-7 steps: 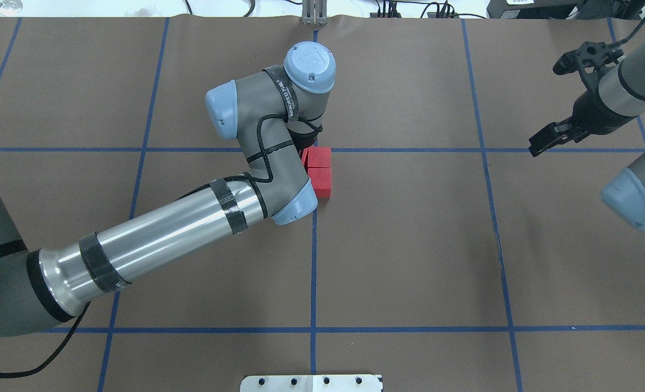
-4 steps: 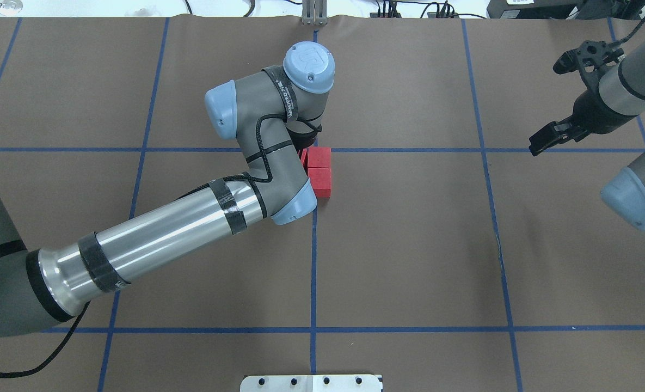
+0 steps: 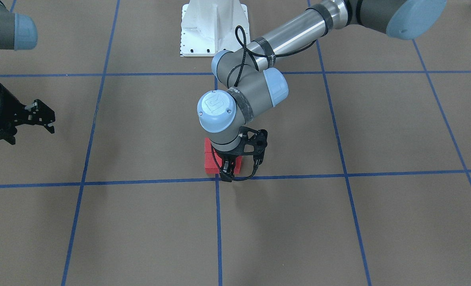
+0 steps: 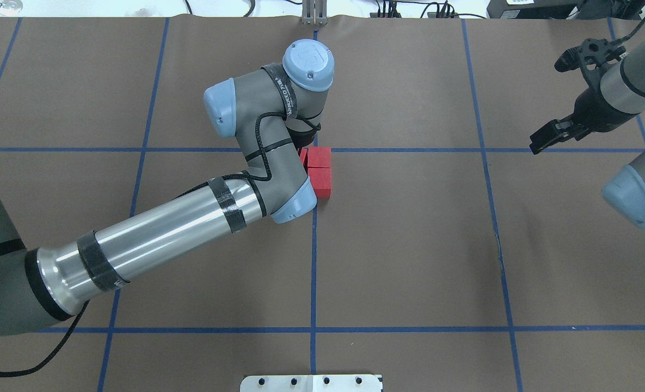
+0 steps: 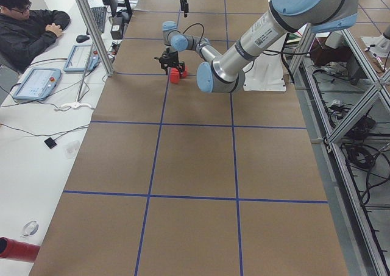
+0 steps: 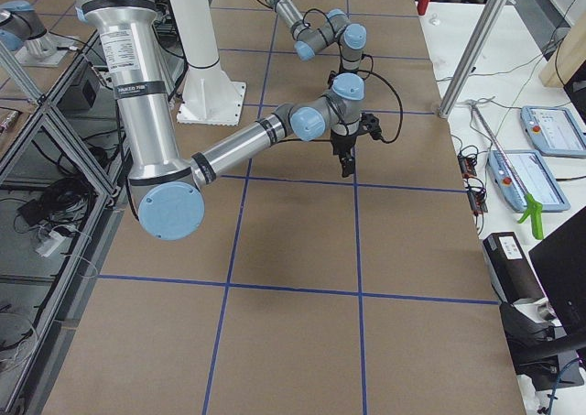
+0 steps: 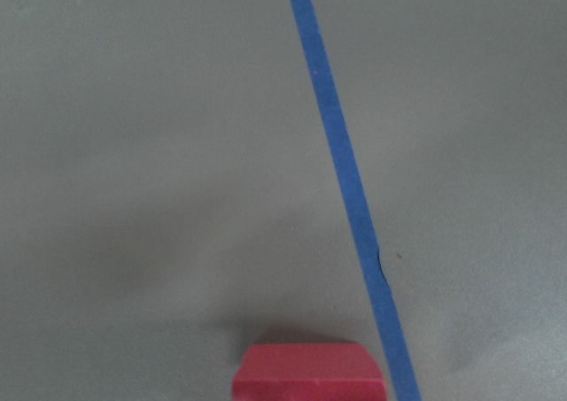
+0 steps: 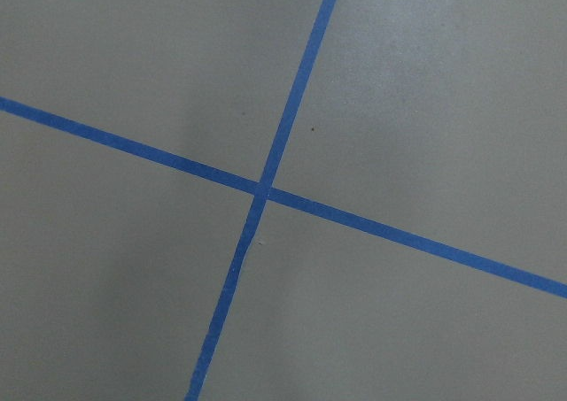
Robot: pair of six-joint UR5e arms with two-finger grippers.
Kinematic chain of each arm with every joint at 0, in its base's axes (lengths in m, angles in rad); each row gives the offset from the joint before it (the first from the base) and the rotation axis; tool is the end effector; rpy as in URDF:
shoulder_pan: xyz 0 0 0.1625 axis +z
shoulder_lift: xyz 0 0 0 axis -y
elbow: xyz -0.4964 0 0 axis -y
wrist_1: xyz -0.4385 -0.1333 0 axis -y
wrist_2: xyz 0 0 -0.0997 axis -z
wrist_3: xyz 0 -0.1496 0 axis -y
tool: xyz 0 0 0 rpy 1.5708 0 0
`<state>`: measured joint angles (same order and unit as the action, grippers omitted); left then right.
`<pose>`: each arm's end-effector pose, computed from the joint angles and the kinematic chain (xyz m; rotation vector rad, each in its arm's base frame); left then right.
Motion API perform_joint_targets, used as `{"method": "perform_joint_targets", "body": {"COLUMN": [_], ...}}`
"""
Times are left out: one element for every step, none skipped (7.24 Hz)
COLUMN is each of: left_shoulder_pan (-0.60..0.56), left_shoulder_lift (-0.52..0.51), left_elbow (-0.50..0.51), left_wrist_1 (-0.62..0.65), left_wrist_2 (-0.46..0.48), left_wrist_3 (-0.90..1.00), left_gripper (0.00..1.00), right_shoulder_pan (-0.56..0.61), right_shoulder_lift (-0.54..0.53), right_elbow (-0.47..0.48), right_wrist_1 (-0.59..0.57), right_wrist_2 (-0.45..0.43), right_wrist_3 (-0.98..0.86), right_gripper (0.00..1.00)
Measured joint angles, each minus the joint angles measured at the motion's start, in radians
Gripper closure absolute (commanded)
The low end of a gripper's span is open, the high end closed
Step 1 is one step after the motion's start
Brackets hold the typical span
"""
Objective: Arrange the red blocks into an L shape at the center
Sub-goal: 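Open the left gripper and withdraw it from the cubes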
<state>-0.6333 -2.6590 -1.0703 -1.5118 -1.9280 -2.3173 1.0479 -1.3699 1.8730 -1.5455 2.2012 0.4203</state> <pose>0.7270 -0.6343 0.2205 -0.4041 0.5373 -1.2373 -0.2757 -0.5686 0.4916 0.1756 -0.7817 -0.2636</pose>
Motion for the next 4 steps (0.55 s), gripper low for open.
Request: {"method": "perform_joint_targets", "body": {"left_shoulder_pan": [-0.007,-0.019,-0.038,-0.061], "left_shoulder_lift": [0.009,0.041,0.106,0.206], "left_elbow": [-0.063,-0.140,-0.228,-0.336], "left_wrist_1": [0.073,0.129,0.156,0.165], "left_wrist_2": [0.000,0.000,0.000,0.002], "left_wrist_3": [0.077,0.159,0.250,0.372], "left_gripper": [0.01,0.01,0.01,0.01], "right_shoulder_pan": [0.010,0.020,0.027,0.028], "right_shoulder_lift": [0.002,0.006,0.009,0.010], "right_elbow": [0.000,0.000,0.000,-0.008], "right_wrist_1": [0.001,0.003,0.007,0.011], "right_wrist_2": [0.011,0.017,0.018,0.016], "right_wrist_3": [0.000,-0.001,-0.002,-0.002], "right_gripper": [0.01,0.01,0.01,0.01]}}
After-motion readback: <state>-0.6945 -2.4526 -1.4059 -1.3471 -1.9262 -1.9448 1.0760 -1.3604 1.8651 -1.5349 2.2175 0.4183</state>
